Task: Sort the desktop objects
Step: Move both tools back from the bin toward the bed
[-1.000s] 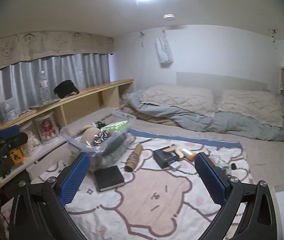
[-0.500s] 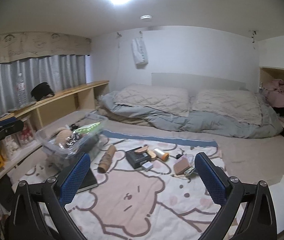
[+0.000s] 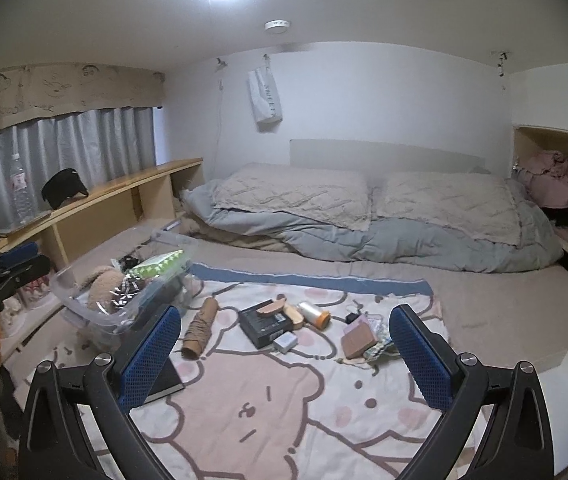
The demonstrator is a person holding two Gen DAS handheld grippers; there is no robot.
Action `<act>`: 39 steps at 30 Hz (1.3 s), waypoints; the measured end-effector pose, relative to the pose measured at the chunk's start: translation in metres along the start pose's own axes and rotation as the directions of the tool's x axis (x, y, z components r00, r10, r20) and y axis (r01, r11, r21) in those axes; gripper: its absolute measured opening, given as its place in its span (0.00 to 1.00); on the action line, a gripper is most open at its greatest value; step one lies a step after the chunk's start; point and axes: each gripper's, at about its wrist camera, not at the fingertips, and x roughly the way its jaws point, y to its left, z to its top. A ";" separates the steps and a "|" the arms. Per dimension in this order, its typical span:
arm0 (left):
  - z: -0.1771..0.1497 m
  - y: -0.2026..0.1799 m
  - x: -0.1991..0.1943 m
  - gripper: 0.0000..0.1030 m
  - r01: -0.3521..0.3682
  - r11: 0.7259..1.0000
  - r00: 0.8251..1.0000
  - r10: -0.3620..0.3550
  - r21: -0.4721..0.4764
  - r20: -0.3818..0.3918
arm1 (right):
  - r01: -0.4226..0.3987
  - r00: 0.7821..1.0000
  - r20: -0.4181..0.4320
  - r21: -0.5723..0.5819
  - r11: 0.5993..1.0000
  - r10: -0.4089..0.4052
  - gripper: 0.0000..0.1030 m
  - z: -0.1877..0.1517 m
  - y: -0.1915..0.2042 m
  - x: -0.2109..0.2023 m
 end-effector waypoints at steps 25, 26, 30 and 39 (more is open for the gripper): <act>0.000 -0.020 0.103 0.94 -0.007 1.000 0.998 0.007 0.003 0.066 | -0.012 0.999 0.042 0.165 0.986 0.005 1.00 -0.001 -0.030 0.092; -0.002 -0.020 0.110 0.94 -0.006 1.000 0.998 0.007 -0.002 0.065 | -0.021 0.999 0.027 0.163 0.986 0.017 1.00 -0.005 -0.029 0.100; -0.017 -0.014 0.152 0.94 0.000 0.999 1.000 0.001 -0.045 0.019 | 0.016 1.000 -0.018 0.141 0.990 -0.013 1.00 -0.020 -0.027 0.130; -0.052 -0.011 0.233 0.94 -0.046 0.999 0.998 0.044 -0.027 -0.054 | 0.037 0.995 -0.098 0.225 0.974 -0.015 1.00 -0.057 -0.050 0.199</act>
